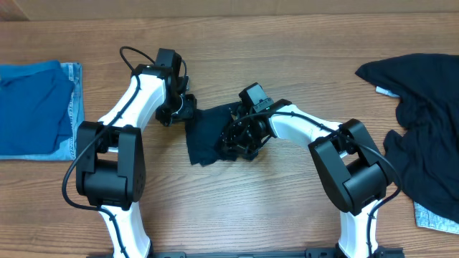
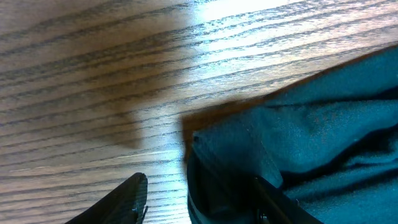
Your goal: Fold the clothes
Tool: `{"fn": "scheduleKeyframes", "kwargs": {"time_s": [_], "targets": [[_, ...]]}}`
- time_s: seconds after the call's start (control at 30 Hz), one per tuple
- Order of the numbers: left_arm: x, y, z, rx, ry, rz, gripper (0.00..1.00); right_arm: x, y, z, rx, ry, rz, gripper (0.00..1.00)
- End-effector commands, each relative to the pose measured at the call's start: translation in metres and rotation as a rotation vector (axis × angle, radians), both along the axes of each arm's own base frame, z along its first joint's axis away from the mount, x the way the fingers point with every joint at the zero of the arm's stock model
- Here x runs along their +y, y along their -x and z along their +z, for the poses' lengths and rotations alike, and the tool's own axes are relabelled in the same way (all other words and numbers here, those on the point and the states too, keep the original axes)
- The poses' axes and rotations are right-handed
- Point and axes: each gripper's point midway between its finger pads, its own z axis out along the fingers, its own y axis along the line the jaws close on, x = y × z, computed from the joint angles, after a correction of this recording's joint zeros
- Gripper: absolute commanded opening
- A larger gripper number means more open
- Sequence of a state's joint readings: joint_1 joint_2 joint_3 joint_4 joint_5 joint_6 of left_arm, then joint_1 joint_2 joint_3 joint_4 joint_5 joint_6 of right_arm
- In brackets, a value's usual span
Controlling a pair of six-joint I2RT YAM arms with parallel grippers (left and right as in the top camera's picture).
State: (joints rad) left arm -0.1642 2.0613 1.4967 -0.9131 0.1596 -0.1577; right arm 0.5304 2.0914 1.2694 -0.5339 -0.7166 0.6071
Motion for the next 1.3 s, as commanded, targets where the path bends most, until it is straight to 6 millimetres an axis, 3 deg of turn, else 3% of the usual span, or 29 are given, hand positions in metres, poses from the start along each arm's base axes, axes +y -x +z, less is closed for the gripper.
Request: {"fn": "scheduleKeyframes", "kwargs": {"time_s": [0.0,0.07,0.23,0.33,0.4,0.53,0.63,0.8,0.97,1.1,1.27], "targets": [[0.004,0.005,-0.008,0.025,-0.023,0.001,0.56,-0.009,-0.003,-0.003,-0.076,0.042,0.035,0.4],[0.007,0.005,-0.008,0.022,-0.038,0.003,0.56,-0.012,-0.013,0.02,-0.177,0.06,0.06,0.4],[0.009,0.004,-0.008,0.019,-0.052,0.001,0.62,-0.026,-0.033,0.103,-0.468,0.12,0.13,0.46],[0.009,0.004,-0.008,0.019,-0.052,0.001,0.63,-0.044,-0.038,0.125,-0.557,0.203,0.121,0.51],[0.009,0.003,-0.008,0.016,-0.051,0.001,0.63,-0.054,-0.039,0.125,-0.57,0.263,0.107,0.52],[0.008,-0.002,-0.008,-0.01,-0.046,-0.015,0.64,-0.086,-0.038,0.106,-0.541,0.451,0.095,0.52],[-0.006,-0.015,-0.004,-0.082,0.016,-0.147,0.67,-0.102,-0.04,0.102,-0.543,0.544,0.087,0.52],[-0.041,-0.027,0.01,-0.236,0.18,-0.472,0.67,-0.104,-0.041,0.101,-0.54,0.548,0.082,0.54],[-0.051,-0.023,0.013,-0.324,0.191,-0.77,0.63,-0.105,-0.041,0.093,-0.519,0.557,0.087,0.54],[-0.068,-0.014,0.021,-0.389,0.284,-0.934,0.76,-0.108,-0.035,0.077,-0.478,0.578,0.104,0.54],[-0.089,0.007,0.036,-0.408,0.469,-0.985,0.83,-0.111,-0.037,0.076,-0.475,0.58,0.095,0.54]]}}
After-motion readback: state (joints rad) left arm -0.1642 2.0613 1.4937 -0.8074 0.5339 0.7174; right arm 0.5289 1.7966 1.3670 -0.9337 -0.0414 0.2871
